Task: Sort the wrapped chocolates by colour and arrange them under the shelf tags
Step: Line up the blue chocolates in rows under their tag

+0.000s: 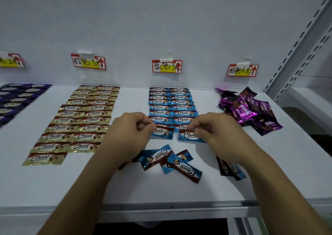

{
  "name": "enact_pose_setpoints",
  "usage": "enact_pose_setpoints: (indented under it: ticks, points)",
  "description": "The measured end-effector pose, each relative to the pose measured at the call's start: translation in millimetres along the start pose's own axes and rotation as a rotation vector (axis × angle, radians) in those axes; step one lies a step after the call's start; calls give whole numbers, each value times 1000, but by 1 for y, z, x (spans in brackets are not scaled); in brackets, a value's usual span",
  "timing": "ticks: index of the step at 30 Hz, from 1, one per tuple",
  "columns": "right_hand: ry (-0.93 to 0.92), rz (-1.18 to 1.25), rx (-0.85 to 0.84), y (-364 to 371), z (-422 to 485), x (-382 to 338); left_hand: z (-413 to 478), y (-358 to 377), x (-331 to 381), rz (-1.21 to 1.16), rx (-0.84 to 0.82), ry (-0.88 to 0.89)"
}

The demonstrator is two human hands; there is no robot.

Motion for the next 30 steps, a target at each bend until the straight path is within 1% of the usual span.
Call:
enact_pose_setpoints:
  ticks: [2, 3, 5, 6, 7, 9, 10, 12, 14, 17, 23, 30]
  points:
    - [-19, -94, -24, 5, 5, -4, 3, 0, 3, 44, 3, -24]
    - [-32, -145, -24, 6, 7, -5, 2, 1, 4, 106, 1, -31]
    - [-64, -265, 4, 5, 5, -7, -1, -3, 8, 363, 64, 23]
    - [-87, -312, 30, 4, 1, -7, -5, -9, 13, 463, 141, 87]
    - [-108, -337, 65, 3, -5, -7, -10, -15, 20, 490, 233, 184]
    - [-145, -319, 159, 1, -23, -7, -25, -20, 32, 442, 352, 403]
    - [-166, -329, 221, 0, -33, -9, -32, -18, 36, 418, 374, 474]
    - [-194, -420, 309, 4, -47, -14, -37, -3, 36, 414, 308, 524]
    - [-186, -468, 280, 15, -50, -17, -40, 11, 37, 434, 232, 543]
    - [-198, -492, 234, 29, -50, -18, -44, 24, 32, 463, 175, 570]
    - [-172, -501, 238, 33, -50, -10, -42, 31, 25, 457, 126, 500]
    - [-174, -450, 232, 38, -47, -5, -41, 33, 19, 494, 104, 434]
Point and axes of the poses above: each hand's wrist, its own z-axis towards the middle knuckle, its own y-axis out of the palm, x = y × z, the point moved 9 cm from there along z, towards the middle knuckle, and after that the axes turned 3 degrees about x, right-handed, at the moved point
